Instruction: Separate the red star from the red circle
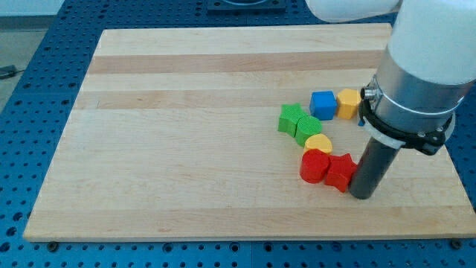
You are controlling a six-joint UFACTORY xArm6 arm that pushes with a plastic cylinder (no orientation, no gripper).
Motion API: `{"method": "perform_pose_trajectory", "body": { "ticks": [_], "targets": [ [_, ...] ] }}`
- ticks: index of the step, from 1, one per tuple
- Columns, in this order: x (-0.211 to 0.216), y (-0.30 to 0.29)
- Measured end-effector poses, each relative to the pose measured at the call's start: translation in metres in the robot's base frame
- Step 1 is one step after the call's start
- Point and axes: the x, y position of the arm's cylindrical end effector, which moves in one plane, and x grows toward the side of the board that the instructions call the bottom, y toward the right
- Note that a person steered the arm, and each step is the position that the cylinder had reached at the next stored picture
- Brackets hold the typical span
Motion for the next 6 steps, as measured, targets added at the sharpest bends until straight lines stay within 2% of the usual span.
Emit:
{"method": "perform_pose_trajectory", "body": {
  "ticks": [2,4,5,6],
  "targets": [
    [0.048,-0.025],
    [0.007,-0.075],
    [-0.001,-0.074],
    [-0.008,-0.048]
  ]
}}
